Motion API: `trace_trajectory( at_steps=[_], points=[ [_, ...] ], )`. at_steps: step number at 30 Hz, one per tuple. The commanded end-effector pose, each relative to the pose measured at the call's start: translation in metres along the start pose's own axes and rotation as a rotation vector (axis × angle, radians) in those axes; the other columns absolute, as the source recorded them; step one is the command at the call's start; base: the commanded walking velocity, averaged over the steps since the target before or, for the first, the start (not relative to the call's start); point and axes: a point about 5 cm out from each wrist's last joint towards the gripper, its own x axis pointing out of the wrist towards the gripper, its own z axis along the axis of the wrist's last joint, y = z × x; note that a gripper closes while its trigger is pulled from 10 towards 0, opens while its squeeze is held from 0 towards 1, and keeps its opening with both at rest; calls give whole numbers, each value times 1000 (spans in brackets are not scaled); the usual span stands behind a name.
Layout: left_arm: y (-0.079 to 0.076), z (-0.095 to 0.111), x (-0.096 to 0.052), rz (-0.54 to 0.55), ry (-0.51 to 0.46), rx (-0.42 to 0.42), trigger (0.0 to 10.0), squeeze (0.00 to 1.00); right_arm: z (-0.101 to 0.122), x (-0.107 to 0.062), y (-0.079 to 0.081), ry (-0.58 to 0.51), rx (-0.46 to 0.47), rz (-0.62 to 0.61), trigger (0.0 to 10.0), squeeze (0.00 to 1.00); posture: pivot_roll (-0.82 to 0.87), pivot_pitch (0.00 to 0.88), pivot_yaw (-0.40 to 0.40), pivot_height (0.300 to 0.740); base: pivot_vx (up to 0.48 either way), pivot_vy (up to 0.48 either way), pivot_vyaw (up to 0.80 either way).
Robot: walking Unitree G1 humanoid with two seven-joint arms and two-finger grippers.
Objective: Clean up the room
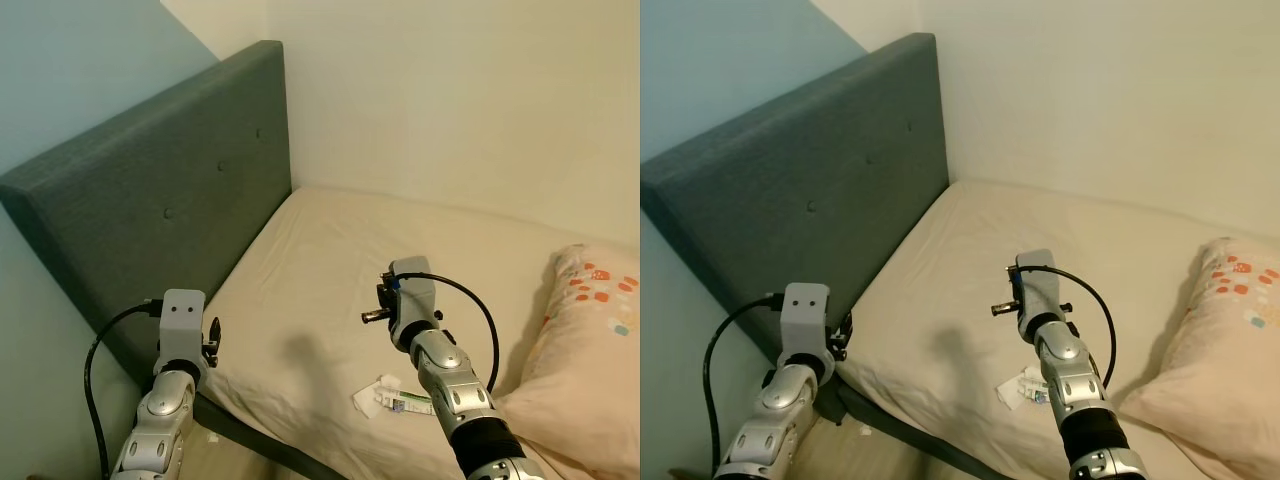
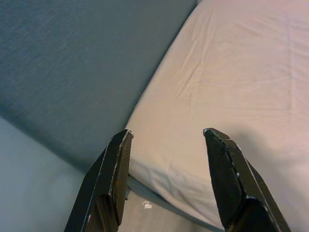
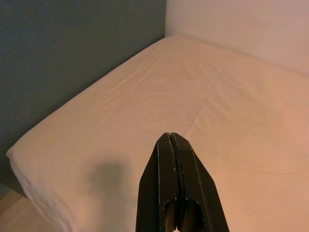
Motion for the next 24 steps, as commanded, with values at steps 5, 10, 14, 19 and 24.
trace_trajectory(
  at_steps=[5,10,14,19,24],
  points=[
    [3,-10,-4,48,51,-14,10000,0,-4,-2,5,19,-12,0,10000,0,-109,112,-8,740,0,-192,0],
    [7,-9,-4,72,45,-1,10000,0,-6,-3,1,30,10,-39,10000,0,-111,128,-16,740,0,0,0],
    [13,-8,-4,103,38,1,10000,0,-4,-2,-1,23,27,-41,10000,0,-109,133,-25,740,0,0,0],
    [14,-5,-6,85,18,11,10000,0,-1,2,2,25,13,-28,10000,0,-103,130,-34,740,0,0,0],
    [8,-1,-9,30,-11,-19,10000,0,-4,3,5,32,-19,-36,10000,0,-93,125,-43,720,0,0,0]
  ],
)
